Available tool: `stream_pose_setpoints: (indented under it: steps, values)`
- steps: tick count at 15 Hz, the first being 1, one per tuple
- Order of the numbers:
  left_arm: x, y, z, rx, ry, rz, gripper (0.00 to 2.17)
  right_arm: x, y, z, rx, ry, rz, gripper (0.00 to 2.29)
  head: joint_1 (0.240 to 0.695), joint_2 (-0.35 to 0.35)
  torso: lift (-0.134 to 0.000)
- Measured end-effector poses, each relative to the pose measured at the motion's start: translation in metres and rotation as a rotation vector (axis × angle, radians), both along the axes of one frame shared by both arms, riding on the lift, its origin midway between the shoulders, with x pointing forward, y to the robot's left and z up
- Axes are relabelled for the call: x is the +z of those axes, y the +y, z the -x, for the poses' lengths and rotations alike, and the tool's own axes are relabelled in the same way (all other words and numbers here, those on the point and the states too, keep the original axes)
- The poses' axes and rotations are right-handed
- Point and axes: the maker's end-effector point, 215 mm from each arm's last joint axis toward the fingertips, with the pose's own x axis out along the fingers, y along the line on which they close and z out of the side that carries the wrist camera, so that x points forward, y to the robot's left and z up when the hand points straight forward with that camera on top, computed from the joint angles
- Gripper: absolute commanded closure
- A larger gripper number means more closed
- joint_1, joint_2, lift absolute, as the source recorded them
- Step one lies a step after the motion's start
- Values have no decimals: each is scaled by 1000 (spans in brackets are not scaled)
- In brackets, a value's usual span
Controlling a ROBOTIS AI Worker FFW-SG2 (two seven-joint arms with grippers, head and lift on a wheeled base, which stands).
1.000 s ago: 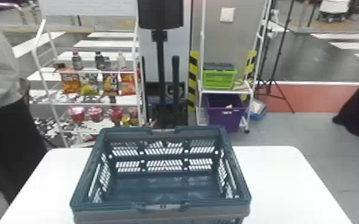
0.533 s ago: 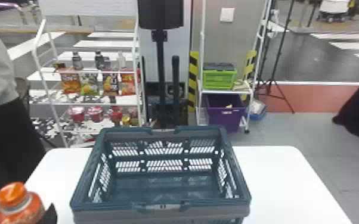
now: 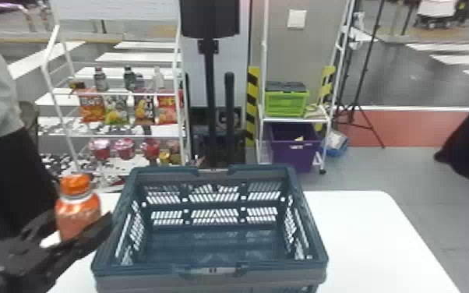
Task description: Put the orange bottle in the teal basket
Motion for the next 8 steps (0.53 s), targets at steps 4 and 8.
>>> stream_pose_setpoints:
  steps: [4,8]
  values:
    - [5,-51,-42,-201,-1,-40,559,-4,0,1,-12,7,13,127,499,0,0]
    - [-25,-105,-82,-403,76,-140,559,-10,-3,2,-33,15,20,127,499,0,0]
